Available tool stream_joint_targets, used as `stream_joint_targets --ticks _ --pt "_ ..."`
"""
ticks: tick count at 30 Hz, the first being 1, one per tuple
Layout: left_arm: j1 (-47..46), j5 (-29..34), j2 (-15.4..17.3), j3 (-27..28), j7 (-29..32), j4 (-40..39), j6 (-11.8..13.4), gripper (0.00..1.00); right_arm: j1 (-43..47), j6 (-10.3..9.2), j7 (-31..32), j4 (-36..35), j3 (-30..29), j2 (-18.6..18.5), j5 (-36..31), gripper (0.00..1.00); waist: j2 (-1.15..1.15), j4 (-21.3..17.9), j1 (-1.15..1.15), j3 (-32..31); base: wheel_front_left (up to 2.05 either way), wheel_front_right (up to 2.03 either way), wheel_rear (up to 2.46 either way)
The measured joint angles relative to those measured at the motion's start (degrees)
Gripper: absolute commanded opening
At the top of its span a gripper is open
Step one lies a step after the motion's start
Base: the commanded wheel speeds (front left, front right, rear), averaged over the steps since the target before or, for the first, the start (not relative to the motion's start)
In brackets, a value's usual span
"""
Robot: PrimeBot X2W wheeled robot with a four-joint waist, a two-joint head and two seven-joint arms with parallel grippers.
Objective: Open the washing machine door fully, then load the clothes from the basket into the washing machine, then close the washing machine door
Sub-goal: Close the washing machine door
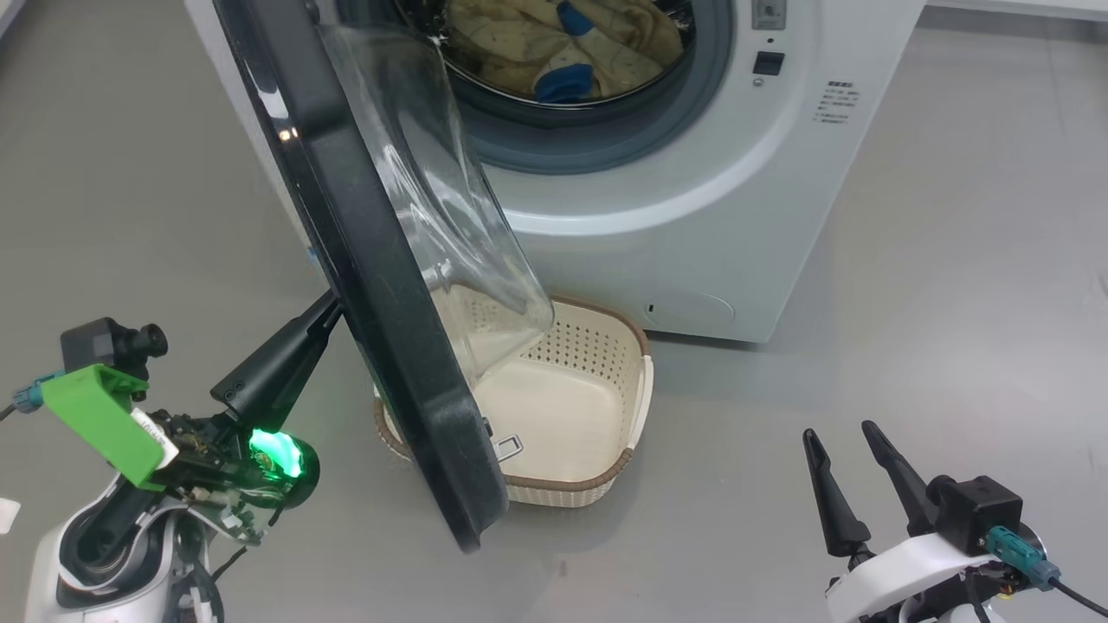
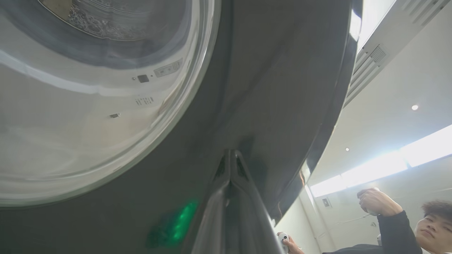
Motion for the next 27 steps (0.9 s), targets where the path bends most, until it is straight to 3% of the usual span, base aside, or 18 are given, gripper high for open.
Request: stream_joint_targets --ticks 13,27 --pt "-4.01 1.46 0.26 -3.11 -5.11 -0.14 -0.01 0.0 -0.14 0.0 0.0 -0.08 0.38 0.32 0.01 1.0 0.0 -7.23 0.0 0.67 0.0 0.0 0.0" --pt "-10.27 4.43 0.26 -8.08 -13.19 6.66 -0.23 0.0 -1.46 0.0 0.0 -0.33 -0.38 0.64 0.01 1.0 0.0 -12.67 0.0 2.64 0.0 0.0 0.0"
